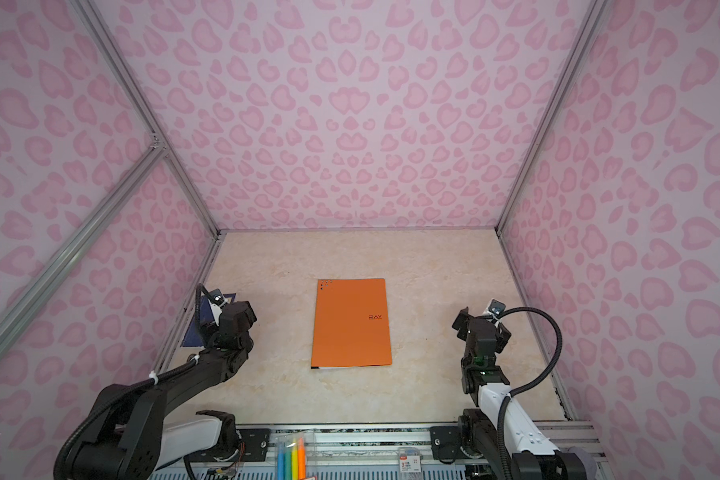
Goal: Put the files into the folder
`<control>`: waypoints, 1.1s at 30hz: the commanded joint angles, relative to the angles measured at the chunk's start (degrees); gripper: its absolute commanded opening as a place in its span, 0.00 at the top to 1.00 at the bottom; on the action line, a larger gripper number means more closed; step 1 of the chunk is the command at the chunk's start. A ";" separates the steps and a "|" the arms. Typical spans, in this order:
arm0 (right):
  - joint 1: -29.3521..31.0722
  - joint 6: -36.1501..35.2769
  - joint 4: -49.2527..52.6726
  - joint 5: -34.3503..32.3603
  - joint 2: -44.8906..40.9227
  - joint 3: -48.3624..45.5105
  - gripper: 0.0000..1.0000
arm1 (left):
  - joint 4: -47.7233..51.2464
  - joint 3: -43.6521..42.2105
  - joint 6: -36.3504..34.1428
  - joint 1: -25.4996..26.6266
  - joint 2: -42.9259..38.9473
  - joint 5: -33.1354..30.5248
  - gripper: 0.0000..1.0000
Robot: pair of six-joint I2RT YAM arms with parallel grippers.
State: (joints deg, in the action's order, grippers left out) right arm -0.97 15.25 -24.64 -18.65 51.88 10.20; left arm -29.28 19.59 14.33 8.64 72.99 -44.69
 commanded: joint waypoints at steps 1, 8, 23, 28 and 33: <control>-0.26 -4.52 -12.58 -3.35 3.63 -1.27 0.02 | -23.10 -3.22 -9.24 -1.12 2.13 6.93 0.04; -0.61 -4.29 -28.84 -0.96 16.11 -2.27 0.01 | -35.44 -4.61 -8.70 -6.31 11.82 23.96 0.04; 1.15 -12.87 -34.26 11.78 37.68 8.63 0.00 | -27.73 -1.25 -8.35 -7.85 11.55 27.55 0.02; 1.31 -13.64 -29.31 12.88 36.16 9.91 0.00 | -28.52 -1.80 -8.90 -7.33 11.17 26.96 0.02; 2.59 -14.40 -29.94 10.78 36.19 9.77 0.00 | -28.66 -1.84 -9.03 -7.07 11.28 26.49 0.02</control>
State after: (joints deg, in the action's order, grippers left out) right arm 1.50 1.74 -54.37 -6.50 88.05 19.77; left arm -55.61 17.82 5.98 1.54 84.25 -17.61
